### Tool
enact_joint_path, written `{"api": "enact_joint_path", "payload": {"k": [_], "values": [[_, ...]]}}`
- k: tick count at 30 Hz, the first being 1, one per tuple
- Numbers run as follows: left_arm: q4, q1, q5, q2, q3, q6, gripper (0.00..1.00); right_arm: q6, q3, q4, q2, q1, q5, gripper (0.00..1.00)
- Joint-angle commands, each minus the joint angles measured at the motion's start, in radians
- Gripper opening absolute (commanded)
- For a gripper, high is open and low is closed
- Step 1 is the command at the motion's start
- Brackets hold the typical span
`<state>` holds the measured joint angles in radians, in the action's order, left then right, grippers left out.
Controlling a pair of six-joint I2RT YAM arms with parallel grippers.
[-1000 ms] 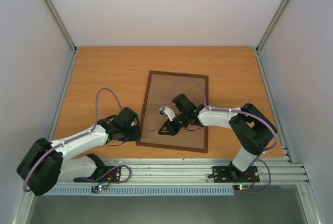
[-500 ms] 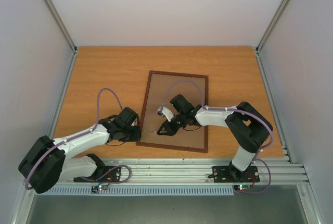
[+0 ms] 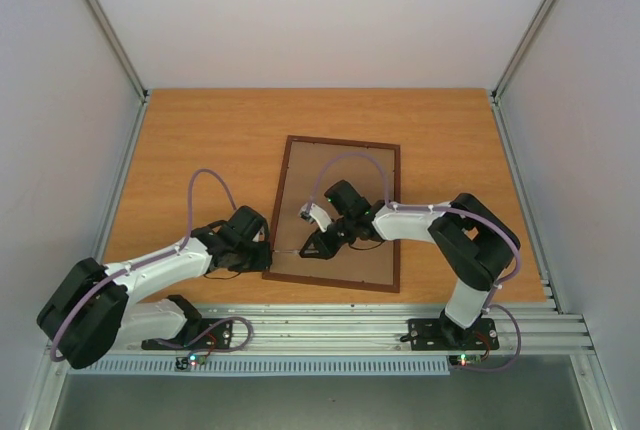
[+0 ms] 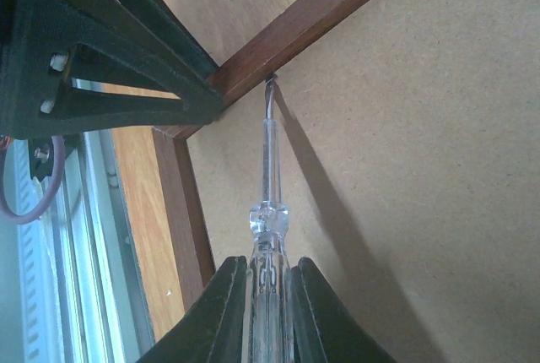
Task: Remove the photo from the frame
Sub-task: Release the photo frame item from the photo frame.
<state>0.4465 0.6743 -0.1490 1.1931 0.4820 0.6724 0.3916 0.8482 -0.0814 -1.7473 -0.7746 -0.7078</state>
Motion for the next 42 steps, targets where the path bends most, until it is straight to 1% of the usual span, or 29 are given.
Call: {"api": "enact_joint_path", "payload": {"k": [1,10,14,18,28,36,38,42], "values": [[-0.046,0.003,-0.027,0.021,-0.019,-0.005,0.17,-0.01,0.024,0.014,-0.018,-0.008,0.014,0.01],[-0.067,0.002,-0.047,0.024,-0.031,-0.009,0.14,-0.012,0.045,0.0,-0.029,-0.022,0.019,0.01],[-0.097,0.004,-0.07,0.026,-0.04,-0.022,0.14,-0.038,0.079,-0.04,-0.014,-0.03,0.04,0.01],[-0.128,0.003,-0.088,0.028,-0.055,-0.026,0.13,-0.057,0.143,-0.133,-0.012,-0.037,0.075,0.01],[-0.189,0.003,-0.121,0.013,-0.087,-0.031,0.13,-0.071,0.364,-0.406,-0.048,-0.091,0.136,0.01],[-0.265,0.004,-0.16,0.014,-0.126,-0.024,0.12,-0.073,0.533,-0.579,-0.099,-0.136,0.203,0.01],[-0.29,0.005,-0.169,0.014,-0.137,-0.016,0.1,-0.074,0.571,-0.611,-0.114,-0.147,0.221,0.01],[-0.331,0.008,-0.184,0.011,-0.153,-0.005,0.09,-0.076,0.642,-0.669,-0.143,-0.173,0.25,0.01]]}}
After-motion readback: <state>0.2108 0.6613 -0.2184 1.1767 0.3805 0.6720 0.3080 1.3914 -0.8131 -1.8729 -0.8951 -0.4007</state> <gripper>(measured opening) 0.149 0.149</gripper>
